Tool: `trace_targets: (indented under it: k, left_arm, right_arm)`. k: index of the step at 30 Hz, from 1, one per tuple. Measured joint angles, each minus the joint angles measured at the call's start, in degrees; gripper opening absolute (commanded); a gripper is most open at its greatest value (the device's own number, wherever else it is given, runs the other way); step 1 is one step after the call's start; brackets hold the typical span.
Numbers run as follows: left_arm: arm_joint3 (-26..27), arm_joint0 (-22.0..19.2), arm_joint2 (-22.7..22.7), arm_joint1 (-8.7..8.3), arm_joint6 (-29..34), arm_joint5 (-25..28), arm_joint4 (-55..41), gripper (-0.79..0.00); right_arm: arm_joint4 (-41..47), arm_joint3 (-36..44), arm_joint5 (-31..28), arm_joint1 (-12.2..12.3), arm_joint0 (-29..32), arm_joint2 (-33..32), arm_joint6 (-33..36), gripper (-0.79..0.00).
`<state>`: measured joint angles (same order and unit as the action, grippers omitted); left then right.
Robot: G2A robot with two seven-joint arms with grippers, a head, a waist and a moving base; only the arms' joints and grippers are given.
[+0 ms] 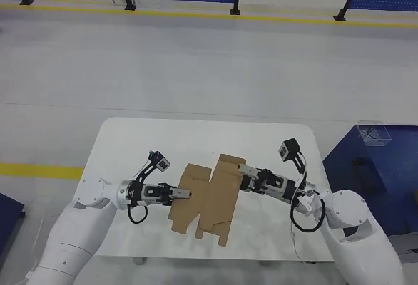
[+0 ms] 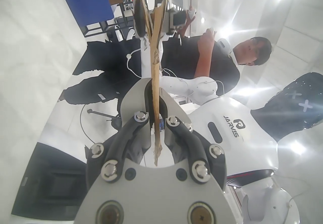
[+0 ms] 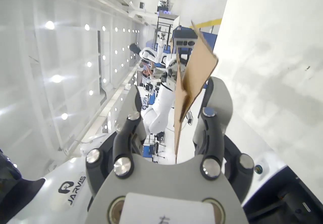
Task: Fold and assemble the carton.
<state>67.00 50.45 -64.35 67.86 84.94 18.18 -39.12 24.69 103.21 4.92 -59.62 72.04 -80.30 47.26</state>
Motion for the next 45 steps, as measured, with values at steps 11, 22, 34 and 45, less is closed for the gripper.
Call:
trace_targets:
  k: [11, 22, 34, 45]
  left_arm:
    - [6.7, 4.2, -2.3, -1.2, -0.7, 1.9, 2.7, -0.785]
    - [8.2, 5.1, -2.7, -1.69, -2.1, 1.9, 4.4, 0.0]
    - [6.0, 4.3, -6.2, -2.74, -7.2, 4.5, 9.3, 0.0]
    - [8.0, 5.7, -9.2, -3.32, -12.9, 7.2, 11.9, 0.0]
  right_arm:
    - [0.2, -1.3, 0.0, -0.6, -0.6, 3.1, -3.7, -0.785]
    - [-1.7, -0.3, 0.3, -0.6, -0.6, 4.0, -2.8, -0.785]
    - [0.1, 0.5, -2.0, -0.7, 0.9, 1.7, -7.7, -0.785]
    - [-0.7, 0.7, -3.0, -0.9, 1.9, 0.9, -11.5, -0.785]
